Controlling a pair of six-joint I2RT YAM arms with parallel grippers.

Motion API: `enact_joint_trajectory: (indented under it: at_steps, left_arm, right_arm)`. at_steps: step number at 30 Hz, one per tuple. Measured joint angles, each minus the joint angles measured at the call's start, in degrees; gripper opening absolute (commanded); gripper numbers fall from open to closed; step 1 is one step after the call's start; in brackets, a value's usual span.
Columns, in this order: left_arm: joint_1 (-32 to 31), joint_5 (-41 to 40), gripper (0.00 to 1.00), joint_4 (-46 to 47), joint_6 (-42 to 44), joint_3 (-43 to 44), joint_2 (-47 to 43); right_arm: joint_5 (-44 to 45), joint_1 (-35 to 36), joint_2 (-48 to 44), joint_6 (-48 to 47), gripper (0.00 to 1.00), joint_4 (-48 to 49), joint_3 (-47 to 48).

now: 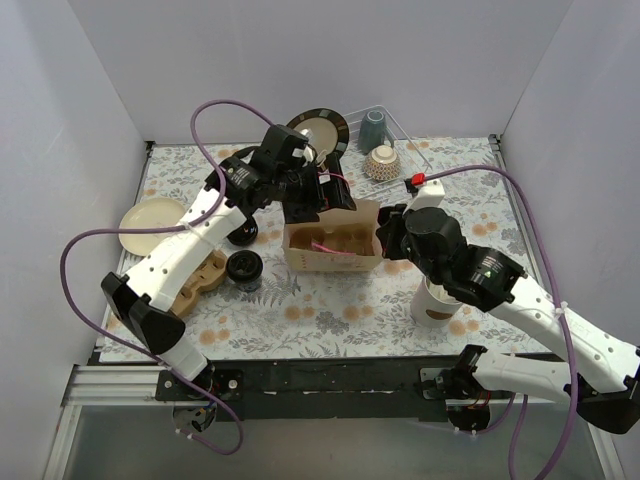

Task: Pack the takeout coffee

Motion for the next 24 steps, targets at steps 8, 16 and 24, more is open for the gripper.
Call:
enact_joint_trajectory:
  at_steps: [8,16,24]
  left_arm:
    - [1.2,1.7,0.98,3.5,-1.9,-5.8,-8.1]
    - [3.7,10.8,0.98,4.4,-6.8,-10.7,-10.2]
    - [3.7,19.6,0.98,2.5,-6.1,-12.5,-10.2]
  right_arm:
    - [-0.1,0.0,-1.6,-0.8,0.01,1.5,-2.4]
    - [-1.3,0.1,-1.0,-0.2,0.01,1.6,-1.9]
    - [-4.6,0.1,2.6,3.5,0.01,1.0,2.5]
